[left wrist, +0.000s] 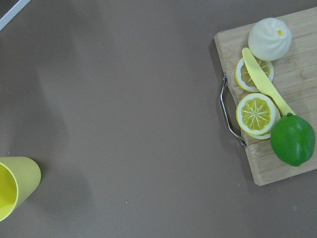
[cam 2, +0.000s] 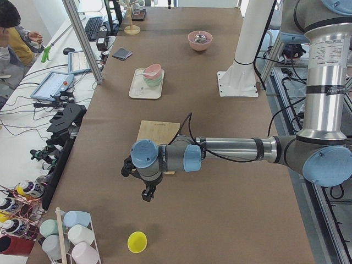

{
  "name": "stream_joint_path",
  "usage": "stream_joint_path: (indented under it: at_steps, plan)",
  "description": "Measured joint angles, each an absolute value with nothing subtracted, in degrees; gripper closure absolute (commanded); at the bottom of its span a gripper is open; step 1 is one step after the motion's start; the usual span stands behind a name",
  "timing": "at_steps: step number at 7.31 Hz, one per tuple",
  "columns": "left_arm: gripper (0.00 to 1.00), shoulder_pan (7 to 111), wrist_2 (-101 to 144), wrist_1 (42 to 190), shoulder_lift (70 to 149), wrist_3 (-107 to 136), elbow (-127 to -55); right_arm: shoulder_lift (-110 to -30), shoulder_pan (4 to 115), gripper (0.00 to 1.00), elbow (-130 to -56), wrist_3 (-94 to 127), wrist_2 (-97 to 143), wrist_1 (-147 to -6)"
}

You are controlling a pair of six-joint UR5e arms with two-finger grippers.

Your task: Stack pink bowl on green and place spoon

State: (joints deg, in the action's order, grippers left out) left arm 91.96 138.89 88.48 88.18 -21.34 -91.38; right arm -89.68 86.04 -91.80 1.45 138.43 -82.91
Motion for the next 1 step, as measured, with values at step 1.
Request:
stream_joint_path:
  at_steps: [1]
  plan:
    - [0.02,92.0,138.9,88.5,88.1,-21.3,-91.2,-90.2,86.0,0.0,-92.5,1.3,138.3,-82.9]
